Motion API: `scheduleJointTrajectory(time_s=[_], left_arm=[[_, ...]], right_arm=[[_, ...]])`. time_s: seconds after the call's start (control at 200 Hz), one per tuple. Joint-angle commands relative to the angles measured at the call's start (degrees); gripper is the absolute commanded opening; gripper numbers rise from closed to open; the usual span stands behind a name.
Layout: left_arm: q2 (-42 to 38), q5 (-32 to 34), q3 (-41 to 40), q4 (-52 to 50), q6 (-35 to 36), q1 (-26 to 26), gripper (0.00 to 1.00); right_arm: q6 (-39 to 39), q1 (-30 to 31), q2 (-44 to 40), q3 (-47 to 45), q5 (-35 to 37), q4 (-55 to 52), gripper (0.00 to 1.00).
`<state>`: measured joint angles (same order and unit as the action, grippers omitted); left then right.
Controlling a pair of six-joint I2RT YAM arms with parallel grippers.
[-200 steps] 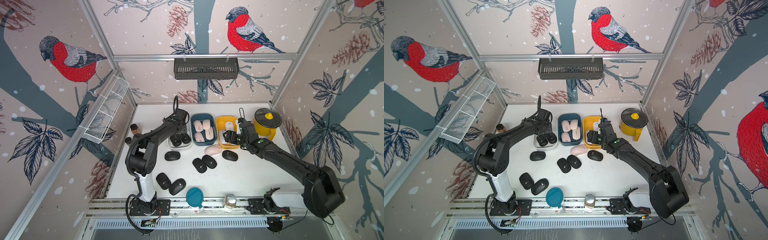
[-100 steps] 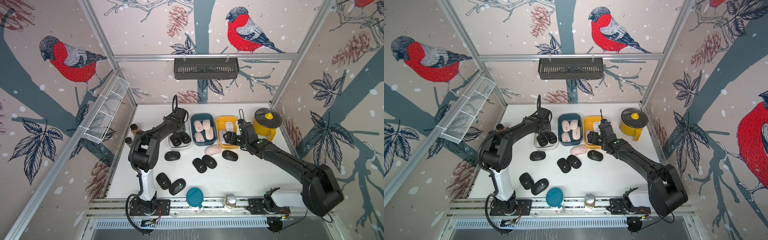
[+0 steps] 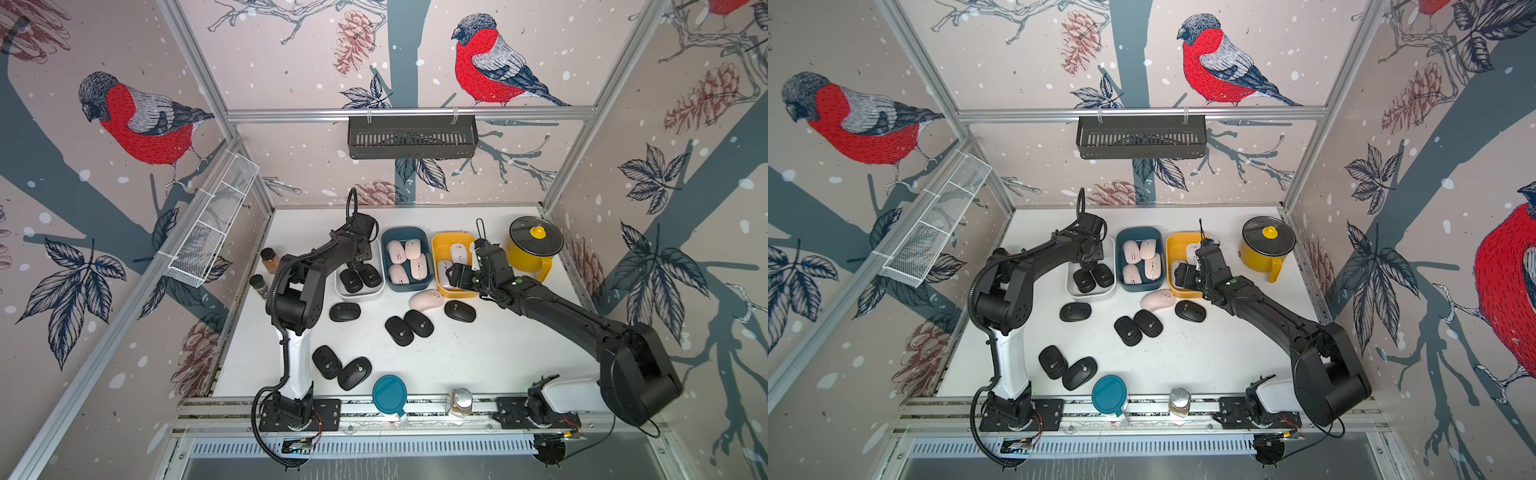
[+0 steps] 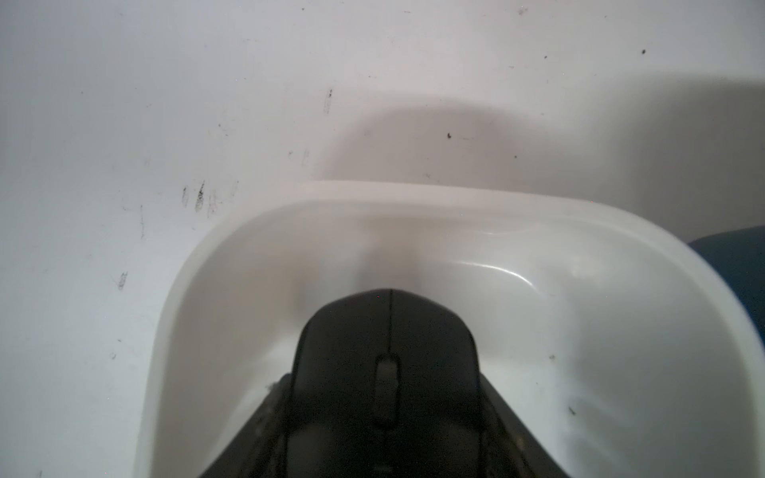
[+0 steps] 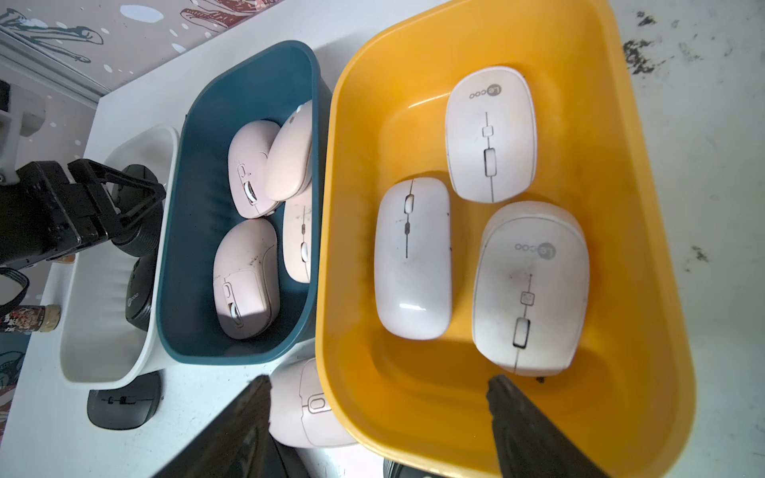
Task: Place the mice by color into the storage box
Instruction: Place the mouse in the storage box.
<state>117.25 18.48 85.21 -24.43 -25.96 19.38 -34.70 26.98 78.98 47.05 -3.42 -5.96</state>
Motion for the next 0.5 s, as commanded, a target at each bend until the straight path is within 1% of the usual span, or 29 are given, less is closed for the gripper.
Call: scheduleJointTrajectory(time_s=[0.0,0.09,0.17,0.37,0.445,0.495], left_arm=[[0.9,1.5,1.0,-0.3,-0.2,-0.1,0.63],[1.0,1.3,1.3,-0.5,-0.7,-0.1,0.73],[0.8,0.7,1.2,-0.3,-0.8,-0.1,0.76],[-1.3,-1.7,2.6,-1.8,-1.7,0.0,0.78],[-3.6,-2.7,3.0,-2.3,-2.0,0.0,0.78],[-5.6,-3.5,2.9,-2.4,-2.1,0.2,0.78]], right_arm=[[-0.7,-0.1,0.7,0.8,-0.5,0.5,0.83],[-0.7,0.0,1.3,1.2,-0.8,0.4,0.83],[-0.7,0.0,1.7,1.5,-0.9,0.4,0.83],[0.5,0.3,1.7,1.9,-1.5,0.4,0.83],[2.4,1.3,1.3,2.2,-1.3,0.5,0.83],[4.1,2.9,1.0,2.5,0.4,0.0,0.83]])
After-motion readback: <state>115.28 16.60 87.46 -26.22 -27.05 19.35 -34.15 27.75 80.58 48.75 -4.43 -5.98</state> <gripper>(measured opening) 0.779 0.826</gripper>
